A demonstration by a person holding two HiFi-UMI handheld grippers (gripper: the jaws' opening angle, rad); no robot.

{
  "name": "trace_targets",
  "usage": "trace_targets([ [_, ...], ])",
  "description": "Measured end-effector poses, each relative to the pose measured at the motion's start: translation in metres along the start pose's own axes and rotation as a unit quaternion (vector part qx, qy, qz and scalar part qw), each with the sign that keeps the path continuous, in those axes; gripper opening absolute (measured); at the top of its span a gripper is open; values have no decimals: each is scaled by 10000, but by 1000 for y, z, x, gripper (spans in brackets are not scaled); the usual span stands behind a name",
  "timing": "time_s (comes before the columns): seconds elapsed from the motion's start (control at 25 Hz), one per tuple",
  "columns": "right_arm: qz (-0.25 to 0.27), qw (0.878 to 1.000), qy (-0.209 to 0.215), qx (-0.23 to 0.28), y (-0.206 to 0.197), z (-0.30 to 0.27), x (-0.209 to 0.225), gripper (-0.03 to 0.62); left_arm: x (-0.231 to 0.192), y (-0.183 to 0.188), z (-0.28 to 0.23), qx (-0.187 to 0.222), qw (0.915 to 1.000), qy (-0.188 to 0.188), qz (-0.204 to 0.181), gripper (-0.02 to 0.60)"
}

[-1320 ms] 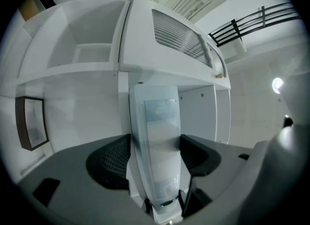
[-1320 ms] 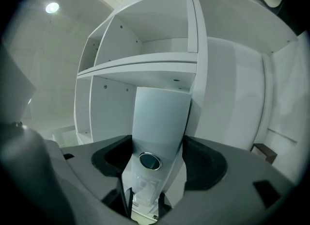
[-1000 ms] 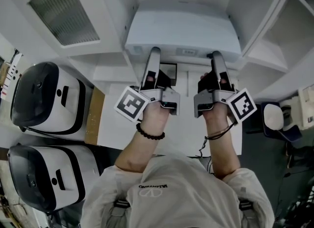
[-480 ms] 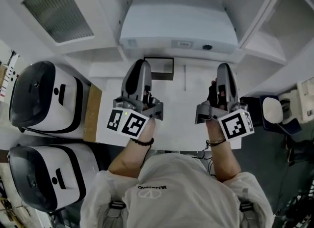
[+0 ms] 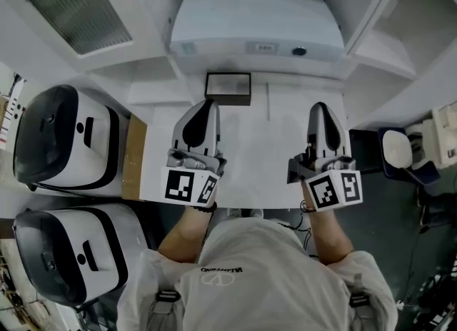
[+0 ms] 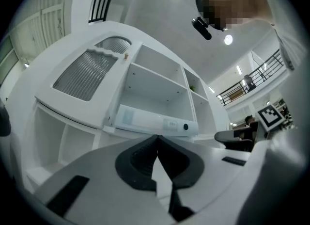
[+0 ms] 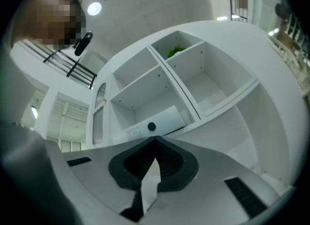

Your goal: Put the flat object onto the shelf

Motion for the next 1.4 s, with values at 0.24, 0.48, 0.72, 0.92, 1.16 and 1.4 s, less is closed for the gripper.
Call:
trace_targets([
  [0.24,959,9952,211,-12,-4,16,-13,11,-1,-17,15,-271,9994,96,-210,4],
  [0.48,775,9962,369,-112,-13,22,-13,11,-8,-28,32,-389,9985,374,-67,4],
  [0.72,697,9962,497,-161,-13,23,-16,9,-7,-25,37,-372,9981,478,-78,3],
  [0.92,659,9961,560,-193,-15,25,-18,9,-4,-23,37,-363,9983,449,-94,4],
  [1.16,669,9959,558,-228,-14,28,-17,9,-2,-24,35,-370,9984,429,-38,3],
  [1.4,708,9955,572,-265,-15,29,-17,9,-1,-25,34,-387,9983,435,-3,3],
])
Point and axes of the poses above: the fingertips, and each gripper's own axes: z backward along the fingers, x to its right, y out of its top, the point moved 5 cm from there along z, backward along the fingers, and after that the axes turned 14 degrees about z, right-handed, at the moved point
